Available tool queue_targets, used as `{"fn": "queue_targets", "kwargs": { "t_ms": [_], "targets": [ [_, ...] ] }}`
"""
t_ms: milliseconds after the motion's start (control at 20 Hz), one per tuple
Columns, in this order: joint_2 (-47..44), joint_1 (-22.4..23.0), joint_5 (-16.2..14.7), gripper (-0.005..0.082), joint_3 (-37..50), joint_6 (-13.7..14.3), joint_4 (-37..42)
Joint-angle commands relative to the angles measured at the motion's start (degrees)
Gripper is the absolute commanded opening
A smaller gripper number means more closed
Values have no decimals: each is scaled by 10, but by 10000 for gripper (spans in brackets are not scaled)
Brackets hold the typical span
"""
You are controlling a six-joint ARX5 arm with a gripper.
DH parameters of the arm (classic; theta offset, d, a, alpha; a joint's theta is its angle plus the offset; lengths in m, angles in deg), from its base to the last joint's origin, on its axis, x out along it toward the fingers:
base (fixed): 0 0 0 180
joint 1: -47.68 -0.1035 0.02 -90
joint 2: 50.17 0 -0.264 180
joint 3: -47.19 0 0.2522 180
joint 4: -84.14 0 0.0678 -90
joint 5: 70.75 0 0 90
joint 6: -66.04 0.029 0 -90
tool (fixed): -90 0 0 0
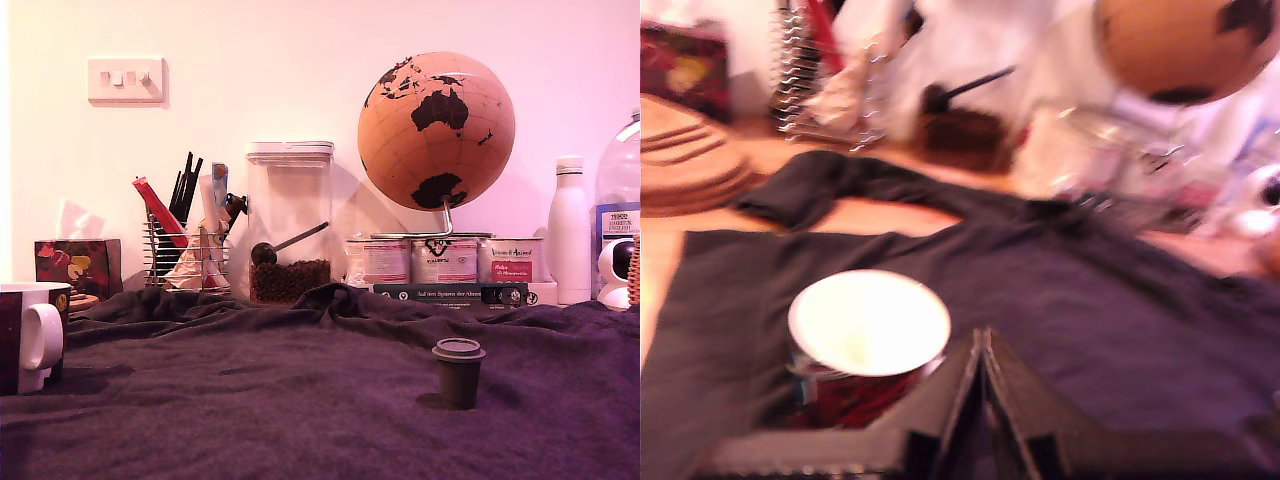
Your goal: Pick up the coffee capsules on the table and drop them inside the coffee cup
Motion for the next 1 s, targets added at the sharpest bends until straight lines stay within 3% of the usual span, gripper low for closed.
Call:
{"fn": "queue_targets", "kwargs": {
  "t_ms": [0, 150, 500, 750, 950],
  "targets": [
    [5, 17, -3, -19, 9, -16, 12],
    [5, 63, 4, -19, 9, -29, 29],
    [5, 195, 83, -19, 9, -37, 37],
    [-4, 289, 133, -19, 9, -32, 55],
    [-60, 352, 151, -19, 9, -16, 92]
  ]
}}
